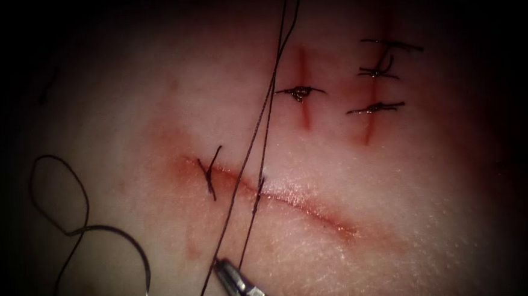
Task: Wound Closure
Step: Loop the suture once around the right arm clockwise, then grab the suture tail end with the right gripper.
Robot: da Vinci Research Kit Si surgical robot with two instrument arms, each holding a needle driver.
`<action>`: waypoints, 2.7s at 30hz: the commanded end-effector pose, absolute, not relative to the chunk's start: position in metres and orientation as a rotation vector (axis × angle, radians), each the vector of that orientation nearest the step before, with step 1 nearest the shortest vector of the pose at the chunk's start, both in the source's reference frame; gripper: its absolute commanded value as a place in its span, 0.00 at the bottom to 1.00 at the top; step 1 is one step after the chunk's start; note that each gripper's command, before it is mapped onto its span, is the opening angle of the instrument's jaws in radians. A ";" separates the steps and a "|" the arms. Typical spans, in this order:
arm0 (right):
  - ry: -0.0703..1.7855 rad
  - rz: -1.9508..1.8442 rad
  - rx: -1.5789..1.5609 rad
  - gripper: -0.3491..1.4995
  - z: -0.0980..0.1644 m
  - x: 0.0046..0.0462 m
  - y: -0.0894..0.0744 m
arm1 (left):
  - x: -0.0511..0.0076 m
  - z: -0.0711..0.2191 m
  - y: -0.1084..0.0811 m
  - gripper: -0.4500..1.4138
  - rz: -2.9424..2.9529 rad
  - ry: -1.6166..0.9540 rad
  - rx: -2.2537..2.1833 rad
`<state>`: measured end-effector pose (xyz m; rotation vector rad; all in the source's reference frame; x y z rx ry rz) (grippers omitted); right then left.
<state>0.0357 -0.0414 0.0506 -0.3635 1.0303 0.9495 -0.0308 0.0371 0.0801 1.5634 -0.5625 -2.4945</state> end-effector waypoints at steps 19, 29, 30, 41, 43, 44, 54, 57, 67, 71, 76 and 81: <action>1.223 0.893 -0.135 0.96 0.044 0.0280 -0.042 | -0.0179 0.062 0.022 0.00 -2.083 0.008 2.043; 1.243 0.722 -0.056 0.86 0.046 0.0218 -0.036 | -0.0175 0.060 0.017 0.00 -2.104 0.030 2.081; 1.236 0.716 -0.052 0.87 0.047 0.0217 -0.035 | -0.0177 0.060 0.017 0.00 -2.109 0.028 2.093; 1.233 0.786 -0.016 0.03 0.053 0.0265 -0.029 | -0.0188 0.060 0.013 0.00 -2.124 0.053 2.218; 1.231 0.829 0.048 0.00 0.054 0.0277 -0.028 | -0.0188 0.060 0.012 0.00 -2.111 0.067 2.247; 1.224 0.828 0.064 0.00 0.054 0.0282 -0.028 | -0.0189 0.060 0.012 0.00 -2.108 0.071 2.250; 1.335 0.958 0.281 0.00 0.058 0.0321 -0.022 | -0.0189 0.061 0.008 0.00 -2.059 0.131 2.334; 1.414 1.036 0.438 0.00 0.058 0.0330 -0.021 | -0.0190 0.062 0.007 0.00 -2.055 0.155 2.354; 1.631 1.043 0.837 0.00 0.056 0.0353 -0.019 | -0.0192 0.068 0.007 0.00 -2.047 0.221 2.410; 1.663 1.012 0.925 0.00 0.054 0.0354 -0.019 | -0.0188 0.071 0.008 0.00 -2.079 0.255 2.424; 1.679 0.947 1.044 0.00 0.051 0.0354 -0.019 | -0.0186 0.074 0.009 0.00 -2.090 0.274 2.450; 1.679 0.876 1.114 0.00 0.050 0.0349 -0.019 | -0.0190 0.075 0.009 0.00 -2.096 0.280 2.459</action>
